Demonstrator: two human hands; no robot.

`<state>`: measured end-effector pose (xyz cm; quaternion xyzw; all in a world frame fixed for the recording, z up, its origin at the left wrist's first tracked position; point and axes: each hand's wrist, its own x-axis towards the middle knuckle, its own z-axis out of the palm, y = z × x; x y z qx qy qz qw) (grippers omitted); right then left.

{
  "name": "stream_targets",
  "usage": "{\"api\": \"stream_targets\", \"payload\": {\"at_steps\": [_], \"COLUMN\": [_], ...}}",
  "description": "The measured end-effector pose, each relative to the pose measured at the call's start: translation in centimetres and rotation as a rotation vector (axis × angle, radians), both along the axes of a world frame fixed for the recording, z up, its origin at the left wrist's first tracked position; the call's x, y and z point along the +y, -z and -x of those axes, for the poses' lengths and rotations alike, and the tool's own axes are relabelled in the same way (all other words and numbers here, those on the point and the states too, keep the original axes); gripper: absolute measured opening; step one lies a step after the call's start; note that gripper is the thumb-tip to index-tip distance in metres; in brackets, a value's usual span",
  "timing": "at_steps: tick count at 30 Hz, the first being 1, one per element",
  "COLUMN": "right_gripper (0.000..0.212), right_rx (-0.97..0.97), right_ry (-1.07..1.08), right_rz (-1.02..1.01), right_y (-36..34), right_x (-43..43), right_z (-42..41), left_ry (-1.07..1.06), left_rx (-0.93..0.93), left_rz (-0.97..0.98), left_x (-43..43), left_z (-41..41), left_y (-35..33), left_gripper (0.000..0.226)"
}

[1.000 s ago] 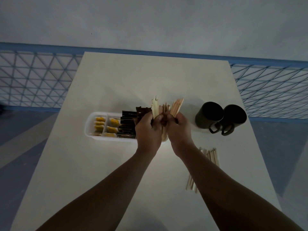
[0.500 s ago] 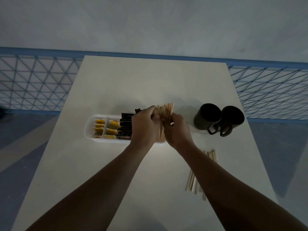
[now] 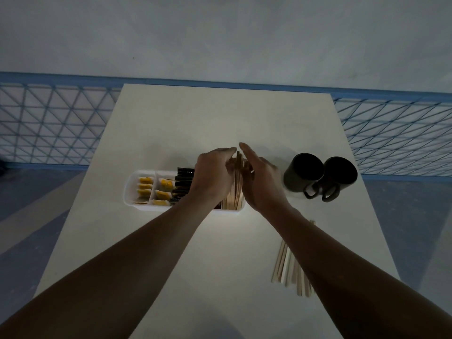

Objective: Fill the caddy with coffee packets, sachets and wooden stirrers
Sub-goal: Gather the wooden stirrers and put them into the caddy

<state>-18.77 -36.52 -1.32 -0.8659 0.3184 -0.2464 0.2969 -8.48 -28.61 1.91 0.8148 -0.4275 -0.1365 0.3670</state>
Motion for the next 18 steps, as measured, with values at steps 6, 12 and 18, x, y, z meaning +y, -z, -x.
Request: {"api": "stream_targets", "payload": {"at_steps": [6,12,18], "right_gripper": [0.041,0.048,0.059], "right_rx": [0.022,-0.004,0.033], "right_ry": [-0.047,-0.036,0.071], "right_rz": [0.040,0.009,-0.090], "right_y": [0.6,1.0,1.7], "right_x": [-0.1,0.2,0.0], "right_z": [-0.1,0.2,-0.2], "left_ry": [0.009,-0.028,-0.029], "left_rx": [-0.025,-0.013,0.046], "left_rz": [-0.028,-0.049,-0.143], "left_x": [-0.1,-0.3,-0.8], "left_z": [-0.3,-0.3,-0.5], "left_y": [1.0,0.9,0.1], "left_gripper": [0.022,0.019,0.047]}}
